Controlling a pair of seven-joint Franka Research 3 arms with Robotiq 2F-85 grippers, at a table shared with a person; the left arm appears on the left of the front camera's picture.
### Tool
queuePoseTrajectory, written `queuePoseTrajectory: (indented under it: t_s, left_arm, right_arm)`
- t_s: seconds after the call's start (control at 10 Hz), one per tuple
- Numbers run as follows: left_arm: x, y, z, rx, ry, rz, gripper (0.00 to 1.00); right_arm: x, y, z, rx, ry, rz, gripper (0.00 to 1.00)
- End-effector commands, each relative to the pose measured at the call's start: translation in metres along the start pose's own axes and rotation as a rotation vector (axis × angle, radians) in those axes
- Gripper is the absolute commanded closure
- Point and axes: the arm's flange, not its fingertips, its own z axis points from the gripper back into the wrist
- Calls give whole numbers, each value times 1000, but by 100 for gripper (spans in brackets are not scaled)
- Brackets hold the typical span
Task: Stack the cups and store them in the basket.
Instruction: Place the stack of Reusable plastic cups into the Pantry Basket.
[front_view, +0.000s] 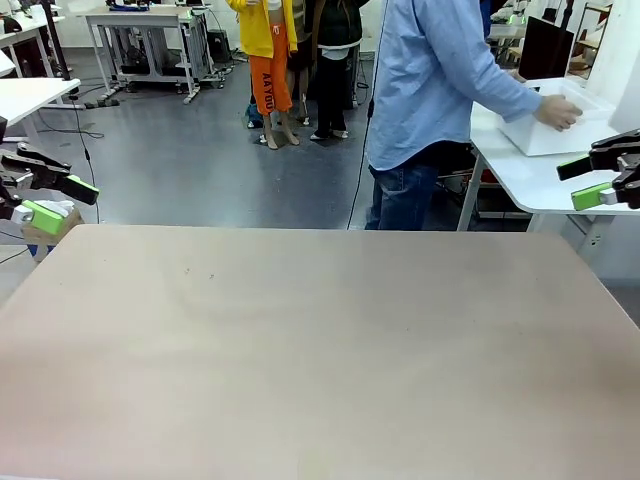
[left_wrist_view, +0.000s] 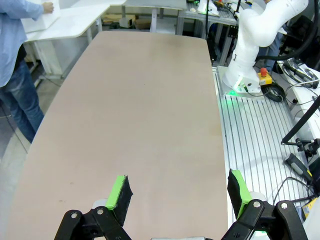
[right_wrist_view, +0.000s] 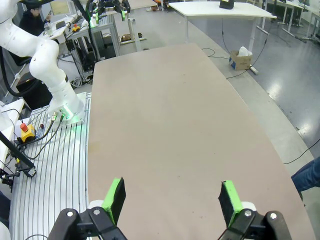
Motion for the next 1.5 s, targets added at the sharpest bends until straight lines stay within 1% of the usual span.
queuePoseTrajectory:
  t_s: [0.0, 1.4]
  left_arm:
    - [2, 0, 0, 6, -7, -4, 0]
    - [2, 0, 0, 6, -7, -4, 0]
  right_arm:
    - [-2, 3, -1, 1, -22, 17, 0]
    - [-2, 3, -1, 1, -22, 17, 0]
